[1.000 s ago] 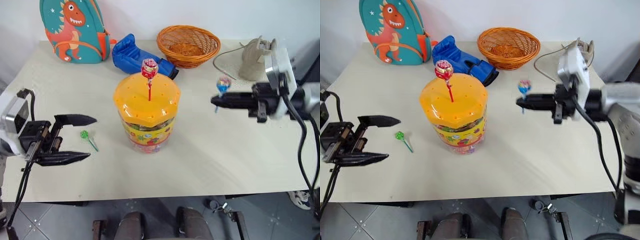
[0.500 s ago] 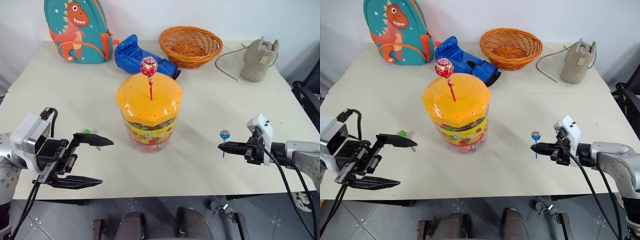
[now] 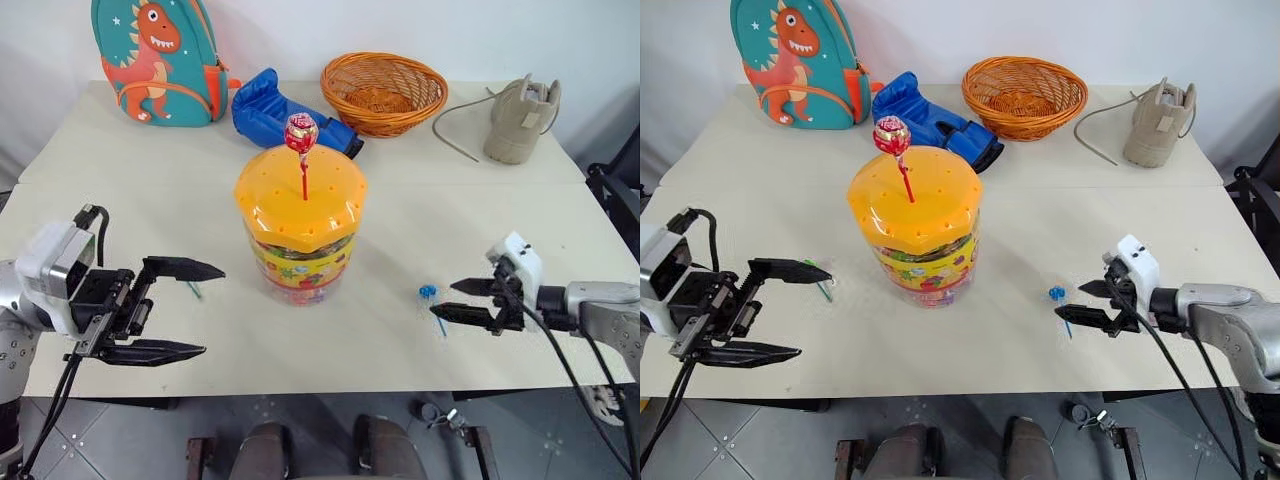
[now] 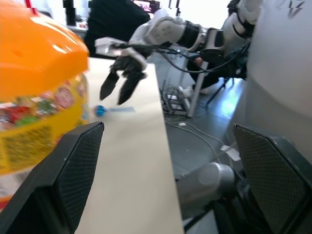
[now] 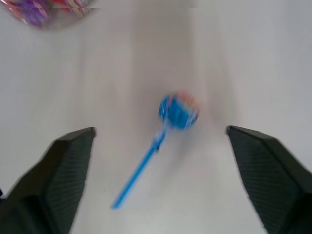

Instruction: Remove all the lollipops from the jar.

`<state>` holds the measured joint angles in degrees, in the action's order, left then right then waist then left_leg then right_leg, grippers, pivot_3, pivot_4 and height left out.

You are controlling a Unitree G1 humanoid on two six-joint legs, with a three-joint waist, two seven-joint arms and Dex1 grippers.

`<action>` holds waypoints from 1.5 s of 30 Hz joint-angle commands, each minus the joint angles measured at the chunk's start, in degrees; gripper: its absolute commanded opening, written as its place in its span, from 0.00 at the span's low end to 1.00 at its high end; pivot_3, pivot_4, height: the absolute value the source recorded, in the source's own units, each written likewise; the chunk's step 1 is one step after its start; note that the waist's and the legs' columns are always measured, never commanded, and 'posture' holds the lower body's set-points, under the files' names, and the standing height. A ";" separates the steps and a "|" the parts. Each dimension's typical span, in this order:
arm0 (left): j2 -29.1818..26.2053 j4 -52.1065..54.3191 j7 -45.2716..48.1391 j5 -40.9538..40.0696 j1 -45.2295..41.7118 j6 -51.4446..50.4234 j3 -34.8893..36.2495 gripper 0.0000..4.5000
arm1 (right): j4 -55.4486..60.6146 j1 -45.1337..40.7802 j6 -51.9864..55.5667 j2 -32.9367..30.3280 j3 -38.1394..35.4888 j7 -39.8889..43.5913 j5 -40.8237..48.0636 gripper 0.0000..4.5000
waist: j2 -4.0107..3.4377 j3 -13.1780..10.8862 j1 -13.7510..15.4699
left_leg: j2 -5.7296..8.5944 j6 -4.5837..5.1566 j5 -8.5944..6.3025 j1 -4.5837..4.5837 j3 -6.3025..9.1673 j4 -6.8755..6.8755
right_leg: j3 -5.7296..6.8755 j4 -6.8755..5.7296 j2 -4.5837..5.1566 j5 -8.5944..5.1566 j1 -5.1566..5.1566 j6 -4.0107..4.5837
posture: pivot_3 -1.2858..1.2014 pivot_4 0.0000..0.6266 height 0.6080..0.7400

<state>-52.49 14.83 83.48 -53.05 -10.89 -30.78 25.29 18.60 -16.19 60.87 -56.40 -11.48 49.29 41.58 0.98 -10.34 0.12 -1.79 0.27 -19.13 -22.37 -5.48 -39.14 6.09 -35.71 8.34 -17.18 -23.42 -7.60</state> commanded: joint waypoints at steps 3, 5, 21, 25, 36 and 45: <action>-2.92 -5.39 -0.25 -1.43 -3.50 0.44 5.80 1.00 | 5.32 -11.25 0.41 -1.99 -6.67 0.83 7.41 0.99 | -0.01 -0.01 -0.36 | -0.06 -0.01 0.00 0.03 0.02 0.01 | 0.00 0.01 -0.06 0.00 -0.01 0.00 | 0.52 0.24 1.00; -2.87 -8.47 -0.38 -1.96 -5.97 0.62 6.20 1.00 | 4.69 -16.37 0.00 -1.48 -4.22 0.87 7.60 0.99 | -0.03 -0.02 -0.33 | -0.06 -0.01 0.00 0.07 0.01 0.04 | -0.02 0.00 -0.06 -0.01 0.00 0.02 | 0.52 0.24 1.00; -4.60 -18.17 2.82 3.17 -8.58 5.04 7.12 1.00 | -7.81 -45.31 -11.24 17.92 14.56 9.71 2.28 0.99 | -0.03 -0.02 -0.40 | -0.01 -0.01 -0.01 -0.07 -0.12 0.03 | 0.01 -0.08 -0.05 -0.01 -0.19 0.01 | 0.52 0.24 1.00; -4.14 -16.66 1.98 2.73 -7.67 4.90 7.35 1.00 | -9.20 -46.97 -13.07 21.06 15.90 12.20 2.01 0.99 | -0.03 -0.02 -0.52 | -0.02 -0.01 -0.01 -0.07 -0.13 0.02 | 0.02 -0.10 -0.05 -0.01 -0.19 0.01 | 0.52 0.24 1.00; -2.42 -14.05 0.45 1.94 -6.81 4.99 7.47 1.00 | -12.44 -50.00 -17.03 29.18 17.43 13.57 -0.21 0.72 | -0.02 -0.02 -1.67 | -0.03 -0.02 -0.01 -0.06 -0.07 0.03 | 0.06 -0.17 -0.05 -0.01 -0.20 0.02 | 0.52 0.24 1.00; -1.91 -12.92 0.03 1.73 -6.89 4.93 7.03 1.00 | -12.69 -50.53 -17.94 29.86 17.02 13.60 -1.23 0.02 | -0.02 -0.02 -1.87 | -0.03 -0.02 -0.01 -0.05 -0.08 0.03 | 0.07 -0.18 -0.05 -0.01 -0.21 0.02 | 0.52 0.24 1.00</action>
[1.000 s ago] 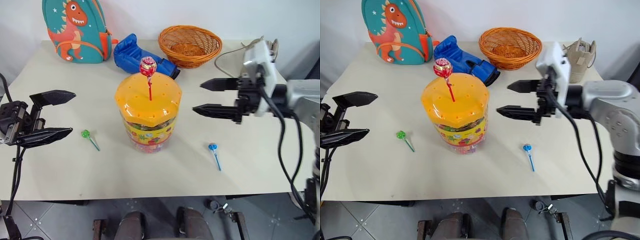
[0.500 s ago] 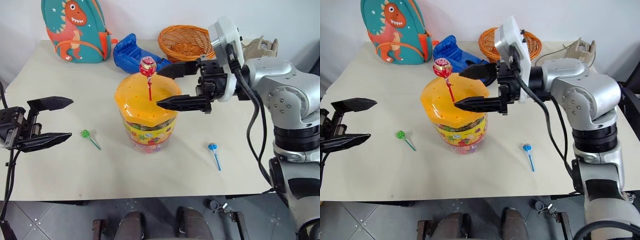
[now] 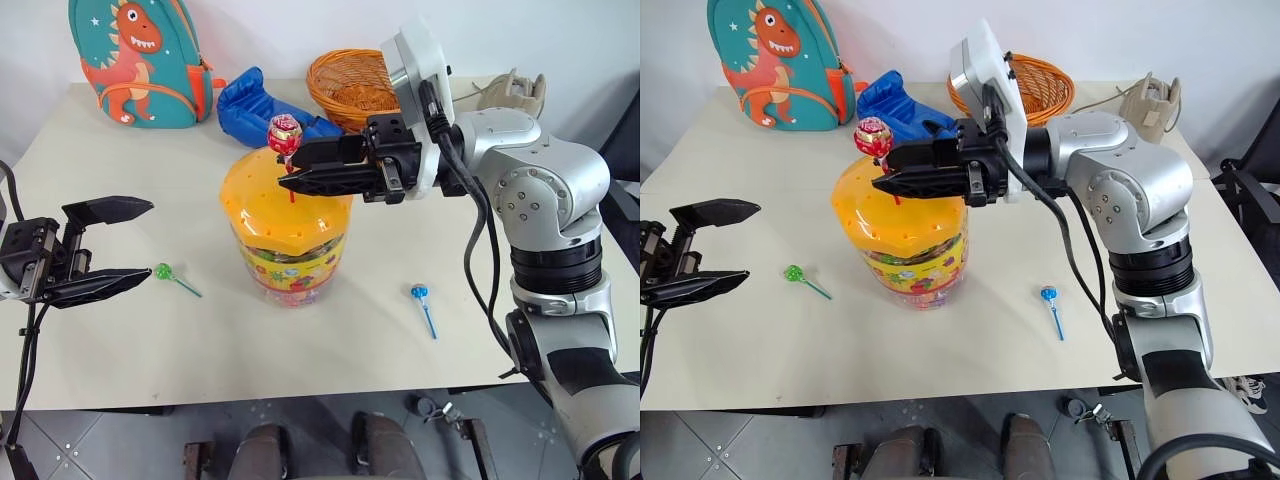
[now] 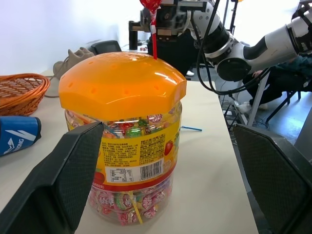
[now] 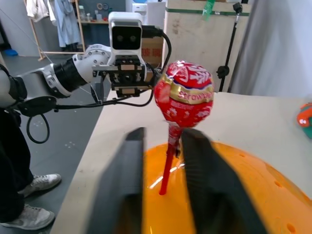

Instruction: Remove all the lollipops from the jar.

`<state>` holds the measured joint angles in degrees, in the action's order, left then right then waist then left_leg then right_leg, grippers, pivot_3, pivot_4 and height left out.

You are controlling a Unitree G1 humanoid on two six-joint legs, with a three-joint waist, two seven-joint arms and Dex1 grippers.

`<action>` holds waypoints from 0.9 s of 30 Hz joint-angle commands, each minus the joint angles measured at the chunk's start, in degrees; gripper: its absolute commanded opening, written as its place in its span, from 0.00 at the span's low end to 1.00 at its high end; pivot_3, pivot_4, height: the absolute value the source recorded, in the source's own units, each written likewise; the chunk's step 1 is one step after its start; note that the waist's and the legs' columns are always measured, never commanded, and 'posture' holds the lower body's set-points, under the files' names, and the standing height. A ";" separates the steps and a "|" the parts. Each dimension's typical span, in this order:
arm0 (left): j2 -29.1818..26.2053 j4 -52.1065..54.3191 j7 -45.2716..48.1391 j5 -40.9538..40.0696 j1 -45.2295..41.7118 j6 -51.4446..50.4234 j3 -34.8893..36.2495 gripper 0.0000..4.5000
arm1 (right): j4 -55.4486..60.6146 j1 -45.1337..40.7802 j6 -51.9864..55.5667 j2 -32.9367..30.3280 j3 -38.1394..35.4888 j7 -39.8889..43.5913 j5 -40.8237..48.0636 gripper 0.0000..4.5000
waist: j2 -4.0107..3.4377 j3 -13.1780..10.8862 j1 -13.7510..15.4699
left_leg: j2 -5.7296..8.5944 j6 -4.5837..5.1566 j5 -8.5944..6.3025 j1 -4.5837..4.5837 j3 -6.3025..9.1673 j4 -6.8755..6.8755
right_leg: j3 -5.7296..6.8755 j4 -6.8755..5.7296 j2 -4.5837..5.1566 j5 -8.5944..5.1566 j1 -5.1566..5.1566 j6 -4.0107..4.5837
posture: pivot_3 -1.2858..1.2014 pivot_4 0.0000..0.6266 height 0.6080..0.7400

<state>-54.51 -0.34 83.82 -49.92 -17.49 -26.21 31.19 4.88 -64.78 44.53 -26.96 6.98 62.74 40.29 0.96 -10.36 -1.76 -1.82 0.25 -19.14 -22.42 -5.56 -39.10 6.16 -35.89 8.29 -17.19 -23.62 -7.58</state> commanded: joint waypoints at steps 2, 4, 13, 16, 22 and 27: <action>0.35 2.52 -0.38 -1.54 -0.64 0.33 0.69 1.00 | 1.01 -2.02 -2.00 0.56 -1.56 0.22 -0.18 0.01 | 0.00 0.00 0.00 | 0.00 0.00 0.00 0.00 0.00 0.00 | 0.00 0.00 0.00 0.00 0.00 0.00 | 0.52 0.24 1.00; 0.50 2.66 -0.37 -1.67 -1.18 0.24 0.16 1.00 | 0.81 -2.44 -2.31 0.75 -1.94 0.13 -0.24 0.01 | 0.00 0.00 0.00 | 0.00 0.00 0.00 0.00 0.00 0.00 | 0.00 0.00 0.00 0.00 0.00 0.00 | 0.52 0.24 1.00; 2.47 3.49 0.26 -2.20 -5.92 -0.59 -4.86 1.00 | -4.06 -7.75 -4.11 0.01 -6.35 -0.78 -0.63 0.01 | 0.00 0.00 0.08 | 0.01 0.00 0.00 0.00 0.01 0.00 | 0.00 0.00 0.01 0.00 0.01 0.00 | 0.52 0.24 1.00; 2.94 3.58 0.79 -2.15 -7.39 -0.69 -6.40 1.00 | -6.27 -8.60 -4.75 -1.78 -6.85 -0.90 -2.37 0.01 | 0.00 0.00 0.07 | 0.02 0.00 0.00 0.00 0.01 -0.01 | 0.01 -0.02 0.01 0.00 0.01 0.00 | 0.52 0.24 1.00; 3.44 7.07 1.85 -3.69 -9.99 -2.73 -9.89 1.00 | -4.63 -4.88 8.76 -18.74 -6.87 -1.90 -5.09 0.01 | 0.01 0.00 0.46 | 0.04 0.01 -0.01 -0.05 0.03 -0.01 | 0.01 0.00 0.04 0.00 0.01 0.00 | 0.52 0.24 1.00; 3.36 10.40 2.03 -4.04 -10.97 -3.96 -11.93 1.00 | 3.14 8.35 22.81 -29.35 -9.34 -4.33 -1.53 0.01 | 0.02 0.01 0.28 | 0.05 0.08 -0.06 -0.05 -0.01 0.00 | 0.02 0.08 0.08 0.00 0.03 0.00 | 0.52 0.24 1.00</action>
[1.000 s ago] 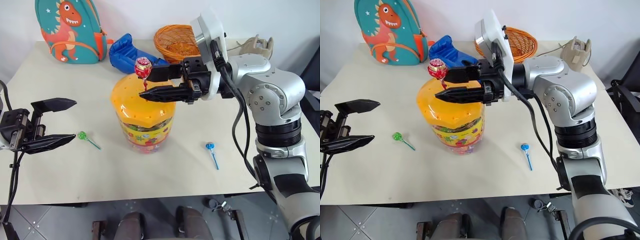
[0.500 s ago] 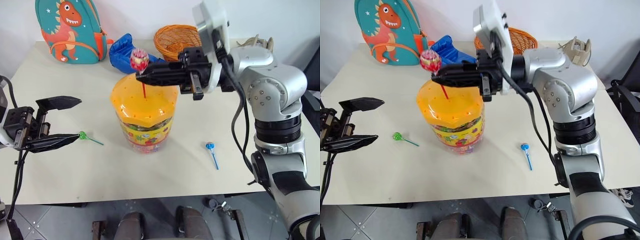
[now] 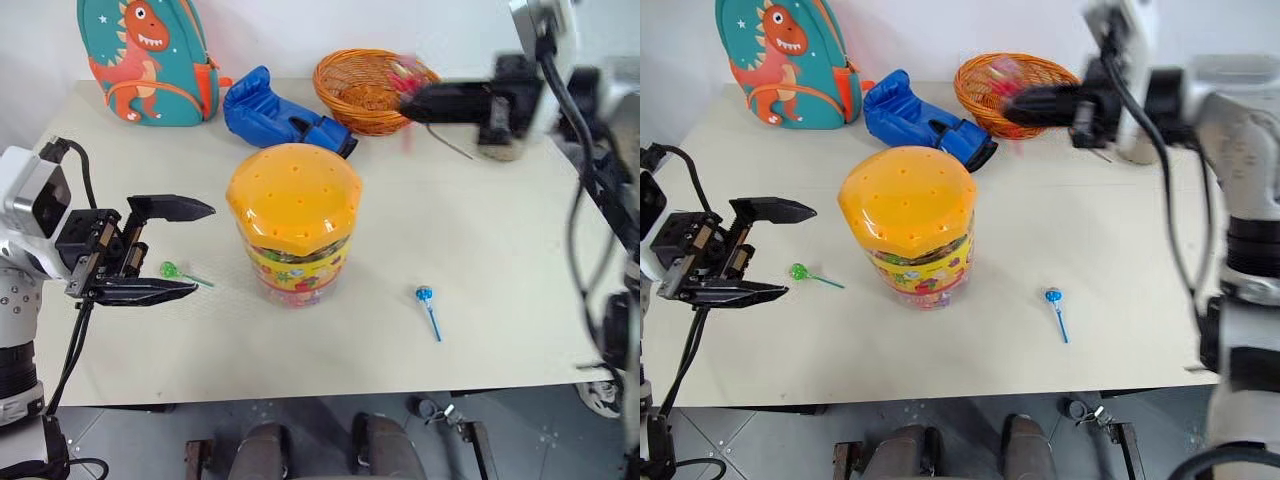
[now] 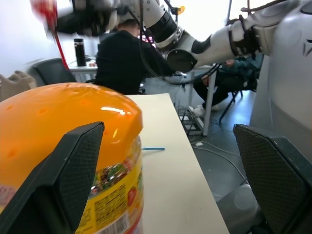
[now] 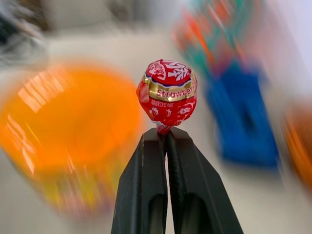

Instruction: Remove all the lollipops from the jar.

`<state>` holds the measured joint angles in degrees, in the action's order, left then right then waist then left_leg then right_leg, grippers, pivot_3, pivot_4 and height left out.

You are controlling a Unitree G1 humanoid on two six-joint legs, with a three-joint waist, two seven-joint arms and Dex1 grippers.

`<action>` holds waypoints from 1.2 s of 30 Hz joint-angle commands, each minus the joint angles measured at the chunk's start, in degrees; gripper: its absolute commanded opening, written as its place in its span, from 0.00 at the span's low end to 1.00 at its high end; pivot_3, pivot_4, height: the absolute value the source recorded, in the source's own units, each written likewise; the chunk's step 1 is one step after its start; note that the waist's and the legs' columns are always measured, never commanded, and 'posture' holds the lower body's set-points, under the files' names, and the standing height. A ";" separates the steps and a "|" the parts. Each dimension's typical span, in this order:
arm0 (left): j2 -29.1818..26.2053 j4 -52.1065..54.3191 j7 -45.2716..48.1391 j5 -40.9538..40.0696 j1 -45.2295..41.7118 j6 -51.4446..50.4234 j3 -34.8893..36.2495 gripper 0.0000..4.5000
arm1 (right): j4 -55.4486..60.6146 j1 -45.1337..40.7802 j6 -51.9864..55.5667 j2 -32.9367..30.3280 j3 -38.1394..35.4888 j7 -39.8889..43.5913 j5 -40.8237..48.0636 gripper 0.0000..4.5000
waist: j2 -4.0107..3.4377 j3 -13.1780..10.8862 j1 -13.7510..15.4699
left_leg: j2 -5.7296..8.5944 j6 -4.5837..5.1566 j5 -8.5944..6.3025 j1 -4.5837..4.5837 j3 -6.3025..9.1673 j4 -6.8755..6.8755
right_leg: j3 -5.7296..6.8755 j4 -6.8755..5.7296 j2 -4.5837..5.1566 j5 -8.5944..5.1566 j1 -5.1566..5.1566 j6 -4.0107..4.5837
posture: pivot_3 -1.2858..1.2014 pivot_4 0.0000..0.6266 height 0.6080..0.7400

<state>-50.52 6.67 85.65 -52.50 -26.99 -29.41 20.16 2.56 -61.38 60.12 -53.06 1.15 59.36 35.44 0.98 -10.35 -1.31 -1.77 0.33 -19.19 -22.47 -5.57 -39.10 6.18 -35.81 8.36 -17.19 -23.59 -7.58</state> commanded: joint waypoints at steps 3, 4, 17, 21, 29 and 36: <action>0.03 4.09 0.26 -1.03 -2.82 -0.97 -2.87 1.00 | 8.90 15.06 12.86 -5.47 -7.35 -3.06 5.31 0.01 | -0.04 -0.02 -0.18 | -0.03 -0.01 0.01 0.01 -0.09 0.00 | -0.03 0.00 -0.01 0.00 -0.03 0.00 | 0.52 0.24 1.00; 0.27 4.27 0.21 -0.90 -3.06 -0.98 -3.37 1.00 | 9.64 17.97 13.27 -5.60 -8.09 -3.99 5.19 0.01 | -0.04 -0.02 -0.17 | -0.03 -0.01 0.01 0.02 -0.09 0.00 | -0.03 0.00 -0.01 0.00 -0.03 0.00 | 0.52 0.24 1.00; 1.30 8.64 -6.42 0.15 -3.54 -2.28 -6.60 1.00 | 7.37 34.34 11.02 -0.67 -6.59 -14.36 -0.18 0.17 | -0.06 -0.03 0.40 | 0.00 -0.01 0.01 0.05 -0.11 -0.05 | -0.08 0.01 0.00 0.00 0.02 -0.01 | 0.52 0.24 1.00; -0.64 8.97 -8.79 0.94 -3.21 -4.70 -6.68 1.00 | 7.07 34.72 9.60 -1.12 -7.09 -13.52 -0.10 0.46 | -0.06 -0.03 0.68 | -0.01 -0.02 0.01 0.07 -0.10 -0.06 | -0.07 0.01 0.00 0.00 0.03 -0.01 | 0.52 0.24 1.00; -2.71 7.70 -15.29 0.57 -6.49 -10.11 -6.05 1.00 | 12.20 33.41 6.85 -3.67 -13.78 -7.05 5.60 0.99 | -0.06 -0.04 1.76 | 0.00 -0.01 0.01 0.06 -0.05 -0.10 | -0.06 0.03 0.00 0.02 0.08 -0.03 | 0.52 0.24 1.00; -4.19 1.64 -13.87 0.42 -6.57 -9.98 -2.23 1.00 | 15.89 30.79 -8.53 -1.63 -17.82 1.07 8.08 0.99 | -0.06 -0.04 1.55 | -0.02 -0.02 0.01 0.08 -0.04 -0.09 | -0.05 0.05 -0.03 0.02 0.09 -0.04 | 0.52 0.24 1.00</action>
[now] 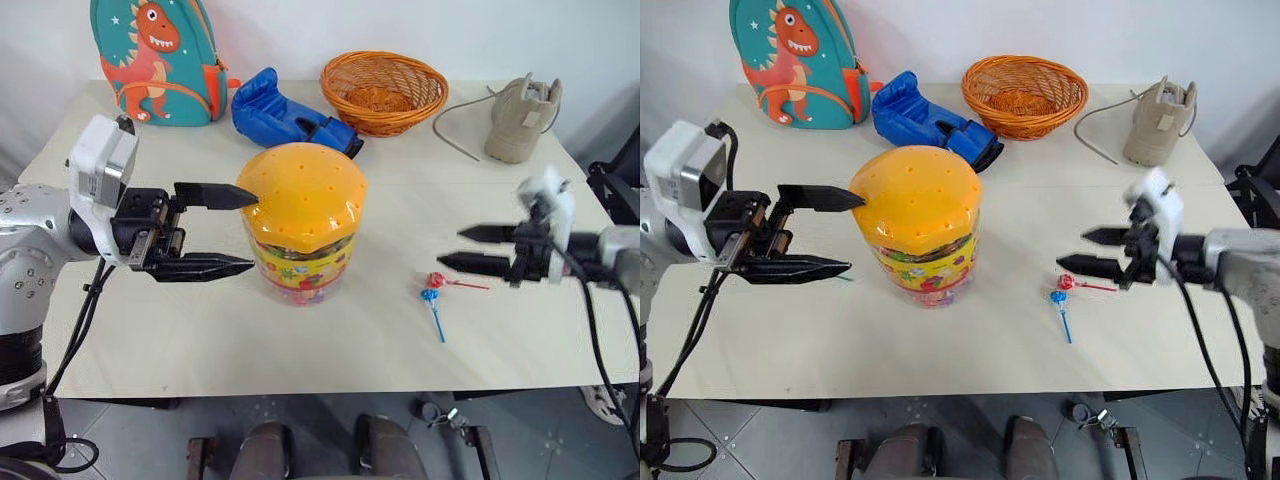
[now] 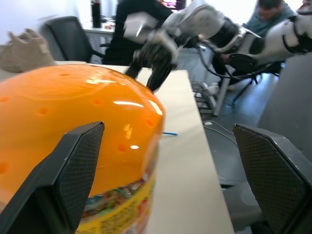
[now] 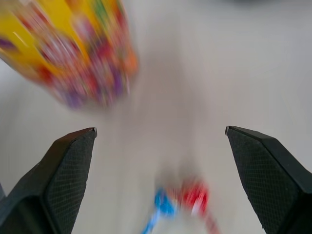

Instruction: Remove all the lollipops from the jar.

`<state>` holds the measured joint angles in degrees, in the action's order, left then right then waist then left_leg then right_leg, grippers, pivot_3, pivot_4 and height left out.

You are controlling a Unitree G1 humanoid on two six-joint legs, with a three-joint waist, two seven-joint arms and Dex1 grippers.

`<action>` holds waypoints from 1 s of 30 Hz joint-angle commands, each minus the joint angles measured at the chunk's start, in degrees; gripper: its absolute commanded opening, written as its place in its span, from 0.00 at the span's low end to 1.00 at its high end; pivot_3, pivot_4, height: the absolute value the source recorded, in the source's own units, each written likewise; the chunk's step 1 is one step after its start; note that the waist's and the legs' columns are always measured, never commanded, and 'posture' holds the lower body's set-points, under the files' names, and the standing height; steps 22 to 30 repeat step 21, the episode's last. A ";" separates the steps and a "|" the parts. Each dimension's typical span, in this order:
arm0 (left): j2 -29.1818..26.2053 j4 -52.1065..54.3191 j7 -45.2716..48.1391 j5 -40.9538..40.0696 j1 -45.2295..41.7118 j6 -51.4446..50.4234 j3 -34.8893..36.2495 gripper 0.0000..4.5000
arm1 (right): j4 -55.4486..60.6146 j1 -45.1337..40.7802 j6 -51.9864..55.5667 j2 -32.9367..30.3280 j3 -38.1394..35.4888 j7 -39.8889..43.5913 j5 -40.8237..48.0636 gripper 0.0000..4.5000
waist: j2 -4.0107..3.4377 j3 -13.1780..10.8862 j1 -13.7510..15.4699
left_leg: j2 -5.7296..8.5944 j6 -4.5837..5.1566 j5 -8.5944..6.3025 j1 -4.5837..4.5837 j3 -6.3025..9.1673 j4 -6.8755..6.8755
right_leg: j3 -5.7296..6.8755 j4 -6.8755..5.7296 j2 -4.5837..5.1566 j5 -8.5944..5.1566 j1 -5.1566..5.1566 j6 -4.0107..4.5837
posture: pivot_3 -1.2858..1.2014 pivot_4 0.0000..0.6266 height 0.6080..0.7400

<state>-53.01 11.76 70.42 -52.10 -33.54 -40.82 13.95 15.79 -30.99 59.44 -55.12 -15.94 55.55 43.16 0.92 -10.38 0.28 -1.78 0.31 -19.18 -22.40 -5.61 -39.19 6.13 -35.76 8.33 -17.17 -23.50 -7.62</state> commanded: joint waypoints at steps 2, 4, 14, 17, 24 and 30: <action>-2.57 -7.11 2.52 1.88 1.12 2.88 5.22 1.00 | 2.72 1.81 -13.14 -0.13 1.44 8.63 -1.57 0.99 | 0.00 0.00 -0.16 | 0.00 0.00 0.00 0.00 -0.02 0.00 | 0.00 0.01 -0.01 0.00 0.00 0.00 | 0.52 0.24 1.00; -3.43 -10.93 2.97 3.75 2.54 4.59 6.65 1.00 | 1.82 4.37 -20.42 -0.99 4.12 13.06 -5.34 0.99 | 0.00 0.00 -0.27 | 0.01 0.00 0.00 0.01 -0.04 0.01 | 0.00 0.01 -0.02 0.00 0.00 0.00 | 0.52 0.24 1.00; -7.41 -26.81 8.22 12.71 12.82 18.45 15.04 1.00 | -9.27 3.35 -34.27 -1.36 7.59 21.87 -11.39 0.99 | 0.00 0.00 -0.46 | -0.02 0.00 0.00 0.02 -0.11 0.01 | 0.01 0.02 -0.02 0.00 -0.02 0.00 | 0.52 0.24 1.00; -7.24 -27.53 8.39 12.83 14.38 18.84 16.05 1.00 | -10.41 3.15 -35.18 -1.48 7.88 22.29 -12.10 0.99 | 0.00 0.00 -0.17 | -0.01 0.00 0.00 0.01 -0.09 0.01 | 0.01 0.02 0.00 0.00 -0.01 0.00 | 0.52 0.24 1.00; -6.47 -27.60 8.14 12.85 17.20 19.30 17.66 1.00 | -11.45 3.41 -35.88 -1.03 7.85 21.57 -12.66 0.99 | 0.00 0.00 -0.34 | -0.02 0.00 0.00 0.02 -0.10 0.01 | 0.01 0.00 0.01 0.00 -0.02 0.00 | 0.52 0.24 1.00; -6.47 -27.60 8.14 12.85 17.20 19.30 17.66 1.00 | -11.45 3.41 -35.88 -1.03 7.85 21.57 -12.66 0.99 | 0.00 0.00 -0.34 | -0.02 0.00 0.00 0.02 -0.10 0.01 | 0.01 0.00 0.01 0.00 -0.02 0.00 | 0.52 0.24 1.00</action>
